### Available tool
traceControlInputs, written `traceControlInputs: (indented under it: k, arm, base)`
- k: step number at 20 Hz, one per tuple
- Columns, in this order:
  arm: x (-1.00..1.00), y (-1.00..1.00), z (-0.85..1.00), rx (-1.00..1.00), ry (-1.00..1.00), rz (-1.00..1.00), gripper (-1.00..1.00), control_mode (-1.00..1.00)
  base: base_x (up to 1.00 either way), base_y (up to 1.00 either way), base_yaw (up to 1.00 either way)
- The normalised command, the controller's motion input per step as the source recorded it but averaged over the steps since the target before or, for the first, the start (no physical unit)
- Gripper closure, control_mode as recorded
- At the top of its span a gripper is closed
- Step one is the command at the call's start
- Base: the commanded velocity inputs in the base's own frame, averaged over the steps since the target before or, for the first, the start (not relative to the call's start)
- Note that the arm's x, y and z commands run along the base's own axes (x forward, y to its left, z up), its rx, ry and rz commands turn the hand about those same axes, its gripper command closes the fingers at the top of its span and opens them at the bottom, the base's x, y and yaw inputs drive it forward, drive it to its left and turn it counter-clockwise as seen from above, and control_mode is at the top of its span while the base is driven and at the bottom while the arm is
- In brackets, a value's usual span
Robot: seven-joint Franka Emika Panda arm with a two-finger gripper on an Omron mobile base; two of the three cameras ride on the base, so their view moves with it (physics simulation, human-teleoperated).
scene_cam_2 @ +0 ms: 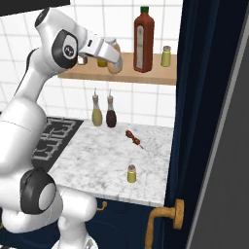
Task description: Put the shaker and condiment bottle from the counter next to their counterparts in the cabinet.
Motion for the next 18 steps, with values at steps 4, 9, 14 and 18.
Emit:
traceControlInputs:
  k: [4, 9, 14, 18]
  arm:
    - [0.34, 0.00, 0.00, 0.00, 0.00, 0.00, 1.00, -1.00]
    - [0.29, 0.00, -0.01, 0.00, 0.00, 0.00, 1.00, -1.00]
    - [0.22, 0.00, -0.08, 0.00, 0.00, 0.00, 1.00, -1.00]
    - [0.19, 0.00, -0.14, 0.00, 0.01, 0.00, 1.00, -1.00]
  base:
    - [0.00, 0.00, 0.00]
    - [0.00, 0.00, 0.00]
    - [0.00, 0.00, 0.00]
    - [0.00, 0.00, 0.00]
